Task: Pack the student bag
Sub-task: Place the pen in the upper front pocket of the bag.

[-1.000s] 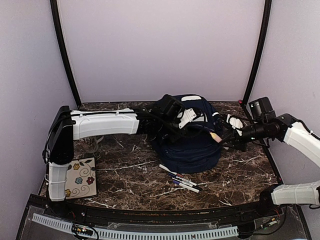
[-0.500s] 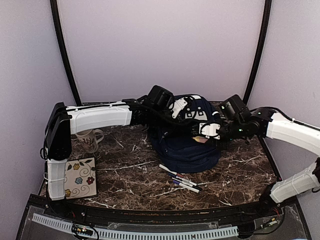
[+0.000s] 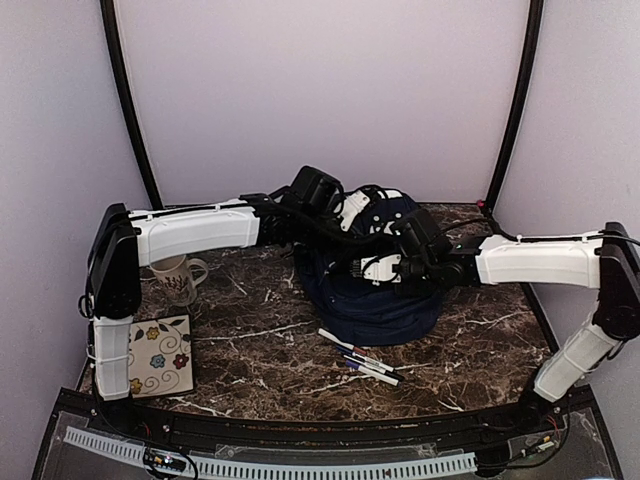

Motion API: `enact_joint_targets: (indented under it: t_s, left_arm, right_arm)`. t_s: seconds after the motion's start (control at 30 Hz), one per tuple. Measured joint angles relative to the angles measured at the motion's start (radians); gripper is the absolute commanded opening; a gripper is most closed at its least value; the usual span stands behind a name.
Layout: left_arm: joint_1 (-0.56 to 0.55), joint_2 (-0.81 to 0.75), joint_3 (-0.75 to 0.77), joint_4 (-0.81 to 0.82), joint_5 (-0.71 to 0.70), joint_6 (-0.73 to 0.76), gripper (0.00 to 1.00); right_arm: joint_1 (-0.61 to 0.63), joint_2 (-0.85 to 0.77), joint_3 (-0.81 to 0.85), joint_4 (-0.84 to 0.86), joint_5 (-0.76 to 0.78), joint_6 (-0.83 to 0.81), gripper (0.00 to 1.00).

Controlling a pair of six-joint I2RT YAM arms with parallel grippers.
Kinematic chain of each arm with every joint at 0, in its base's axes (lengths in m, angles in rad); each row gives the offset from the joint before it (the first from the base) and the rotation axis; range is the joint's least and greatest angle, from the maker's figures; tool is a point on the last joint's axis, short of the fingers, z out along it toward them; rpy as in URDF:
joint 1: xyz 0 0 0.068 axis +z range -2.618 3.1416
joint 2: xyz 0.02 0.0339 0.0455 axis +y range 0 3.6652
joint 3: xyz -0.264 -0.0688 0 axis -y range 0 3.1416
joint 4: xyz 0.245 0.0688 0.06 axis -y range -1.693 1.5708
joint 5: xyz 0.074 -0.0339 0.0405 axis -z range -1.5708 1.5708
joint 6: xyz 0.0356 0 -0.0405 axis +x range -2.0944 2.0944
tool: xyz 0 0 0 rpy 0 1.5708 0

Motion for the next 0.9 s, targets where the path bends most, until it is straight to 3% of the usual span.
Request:
enact_joint_targets:
  t_s: [0.2,0.53,0.7,0.9]
  left_arm:
    - [0.000,-0.002,0.000,0.000,0.012,-0.011,0.00]
    - [0.009,-0.017,0.000,0.003,0.013,-0.021,0.00]
    - [0.011,-0.024,-0.005,0.008,0.014,0.000,0.00]
    - [0.013,-0.034,-0.045,0.044,0.024,0.007,0.00]
  right_arm:
    - [-0.001,0.115,-0.055,0.230,0.105,-0.083,0.21]
    - [-0.003,0.180,-0.075,0.504,0.212,-0.125,0.42]
    - [-0.002,0.157,-0.078,0.479,0.197,-0.086,0.43]
    - [-0.003,-0.005,-0.084,0.233,0.050,0.064,0.44]
